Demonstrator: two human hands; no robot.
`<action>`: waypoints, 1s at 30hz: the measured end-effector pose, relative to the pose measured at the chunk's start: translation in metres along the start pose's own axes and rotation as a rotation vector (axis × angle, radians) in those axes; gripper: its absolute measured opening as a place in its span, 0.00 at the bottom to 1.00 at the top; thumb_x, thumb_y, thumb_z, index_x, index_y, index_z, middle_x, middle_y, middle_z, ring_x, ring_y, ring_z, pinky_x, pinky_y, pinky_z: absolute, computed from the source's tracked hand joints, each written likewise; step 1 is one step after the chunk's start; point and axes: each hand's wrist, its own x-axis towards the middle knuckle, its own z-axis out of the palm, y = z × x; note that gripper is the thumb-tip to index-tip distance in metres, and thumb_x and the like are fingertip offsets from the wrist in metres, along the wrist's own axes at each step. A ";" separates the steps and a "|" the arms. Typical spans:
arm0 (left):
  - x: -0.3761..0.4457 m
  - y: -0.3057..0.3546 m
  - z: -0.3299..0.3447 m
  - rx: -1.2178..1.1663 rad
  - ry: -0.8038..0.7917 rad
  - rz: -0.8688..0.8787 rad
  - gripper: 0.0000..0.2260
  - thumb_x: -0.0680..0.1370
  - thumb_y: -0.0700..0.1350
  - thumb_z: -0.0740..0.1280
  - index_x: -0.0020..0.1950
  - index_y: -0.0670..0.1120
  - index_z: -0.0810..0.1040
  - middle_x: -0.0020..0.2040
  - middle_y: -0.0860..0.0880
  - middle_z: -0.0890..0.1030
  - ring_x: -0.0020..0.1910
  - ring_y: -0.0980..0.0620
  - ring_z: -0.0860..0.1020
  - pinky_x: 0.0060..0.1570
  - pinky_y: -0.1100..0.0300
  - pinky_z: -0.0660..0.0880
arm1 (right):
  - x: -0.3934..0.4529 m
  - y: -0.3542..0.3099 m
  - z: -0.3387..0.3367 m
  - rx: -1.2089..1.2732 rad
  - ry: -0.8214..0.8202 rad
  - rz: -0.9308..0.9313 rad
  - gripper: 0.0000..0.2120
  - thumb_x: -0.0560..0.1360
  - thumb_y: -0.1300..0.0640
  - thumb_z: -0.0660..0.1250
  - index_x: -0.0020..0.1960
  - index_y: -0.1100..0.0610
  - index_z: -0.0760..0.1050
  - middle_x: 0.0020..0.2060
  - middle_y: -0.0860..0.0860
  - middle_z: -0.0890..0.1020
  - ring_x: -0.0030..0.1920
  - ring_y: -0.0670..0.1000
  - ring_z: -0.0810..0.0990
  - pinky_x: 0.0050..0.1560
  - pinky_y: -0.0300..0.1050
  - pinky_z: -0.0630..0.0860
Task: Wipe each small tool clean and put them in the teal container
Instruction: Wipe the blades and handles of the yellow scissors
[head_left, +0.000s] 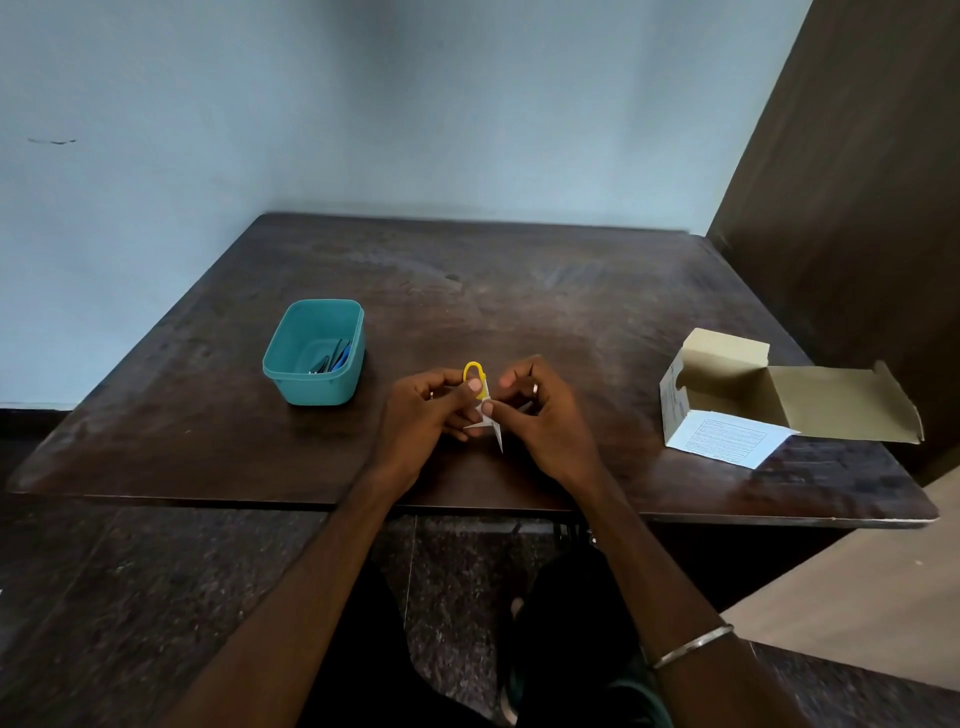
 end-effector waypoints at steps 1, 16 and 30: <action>0.000 0.000 0.000 0.002 0.002 0.002 0.07 0.77 0.44 0.71 0.52 0.42 0.84 0.36 0.42 0.84 0.34 0.47 0.82 0.32 0.58 0.80 | 0.000 0.000 0.000 0.012 -0.005 0.007 0.14 0.71 0.64 0.76 0.47 0.52 0.73 0.38 0.43 0.81 0.39 0.45 0.80 0.40 0.43 0.77; 0.000 0.000 0.000 -0.054 0.003 0.004 0.06 0.79 0.41 0.69 0.51 0.40 0.82 0.40 0.44 0.86 0.30 0.46 0.82 0.28 0.60 0.76 | 0.003 0.000 -0.001 0.186 0.056 0.101 0.12 0.72 0.66 0.75 0.48 0.54 0.77 0.39 0.56 0.85 0.39 0.50 0.83 0.40 0.45 0.78; 0.001 0.001 0.004 -0.073 0.055 -0.018 0.09 0.76 0.40 0.72 0.52 0.37 0.80 0.35 0.43 0.82 0.28 0.53 0.79 0.29 0.62 0.76 | 0.005 0.003 -0.004 0.297 0.214 0.128 0.08 0.72 0.68 0.73 0.51 0.61 0.81 0.40 0.64 0.83 0.38 0.56 0.83 0.32 0.47 0.78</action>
